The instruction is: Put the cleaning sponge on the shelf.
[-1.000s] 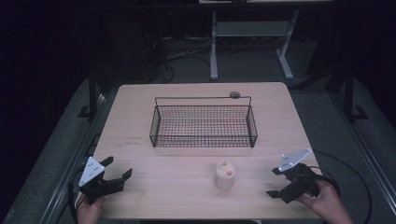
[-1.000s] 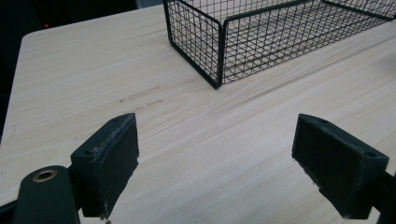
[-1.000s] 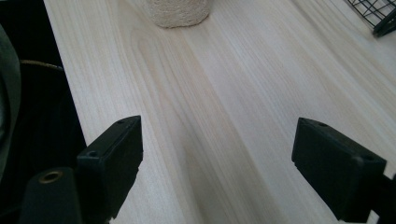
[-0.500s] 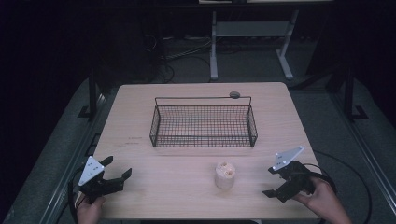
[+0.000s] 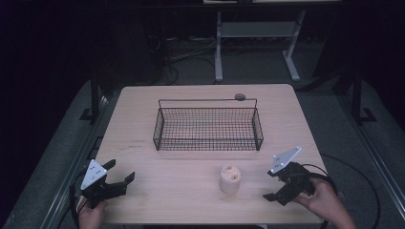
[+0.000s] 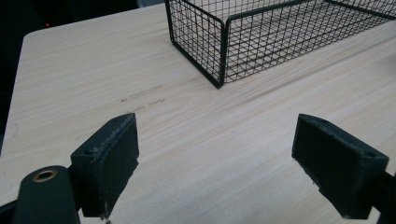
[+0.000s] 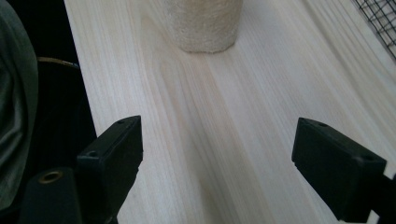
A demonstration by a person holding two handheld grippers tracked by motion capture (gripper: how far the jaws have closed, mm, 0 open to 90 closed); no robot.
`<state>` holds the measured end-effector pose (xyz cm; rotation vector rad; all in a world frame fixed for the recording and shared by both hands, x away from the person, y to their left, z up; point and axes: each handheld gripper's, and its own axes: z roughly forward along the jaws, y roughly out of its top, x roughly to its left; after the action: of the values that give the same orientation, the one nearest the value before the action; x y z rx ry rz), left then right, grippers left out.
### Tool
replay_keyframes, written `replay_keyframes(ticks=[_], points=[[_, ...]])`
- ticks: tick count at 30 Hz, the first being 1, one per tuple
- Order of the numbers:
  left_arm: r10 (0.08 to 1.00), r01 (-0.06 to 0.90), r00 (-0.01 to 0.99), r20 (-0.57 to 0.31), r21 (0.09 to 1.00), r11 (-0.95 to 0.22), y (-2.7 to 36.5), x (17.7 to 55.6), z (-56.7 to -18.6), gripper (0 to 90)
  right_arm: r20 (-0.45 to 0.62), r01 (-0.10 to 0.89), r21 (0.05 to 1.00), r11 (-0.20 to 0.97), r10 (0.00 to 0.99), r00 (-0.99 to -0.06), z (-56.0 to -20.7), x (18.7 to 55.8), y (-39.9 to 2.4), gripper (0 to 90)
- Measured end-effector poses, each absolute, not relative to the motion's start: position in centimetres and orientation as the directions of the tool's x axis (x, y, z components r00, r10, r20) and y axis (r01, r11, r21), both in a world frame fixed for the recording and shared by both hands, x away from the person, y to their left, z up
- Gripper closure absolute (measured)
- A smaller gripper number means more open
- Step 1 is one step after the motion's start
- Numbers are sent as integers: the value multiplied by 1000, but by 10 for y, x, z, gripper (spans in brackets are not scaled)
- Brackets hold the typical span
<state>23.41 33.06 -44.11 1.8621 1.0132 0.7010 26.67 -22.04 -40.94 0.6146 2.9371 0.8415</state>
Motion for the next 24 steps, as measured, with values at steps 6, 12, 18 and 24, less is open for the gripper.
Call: replay_keyframes(ticks=[6,12,18,24], points=[[856,361,512,68,888,-286,330,234,-441,139,92,349,506,788,354,-931,-410,270,-209,160],[858,361,510,63,889,-281,330,233,-441,140,105,346,498,795,341,-934,-409,275,-202,160],[858,360,510,63,890,-279,330,233,-441,139,107,335,494,802,326,-939,-408,279,-195,160],[858,360,510,64,890,-281,330,233,-441,139,117,329,494,805,313,-942,-406,282,-189,160]])
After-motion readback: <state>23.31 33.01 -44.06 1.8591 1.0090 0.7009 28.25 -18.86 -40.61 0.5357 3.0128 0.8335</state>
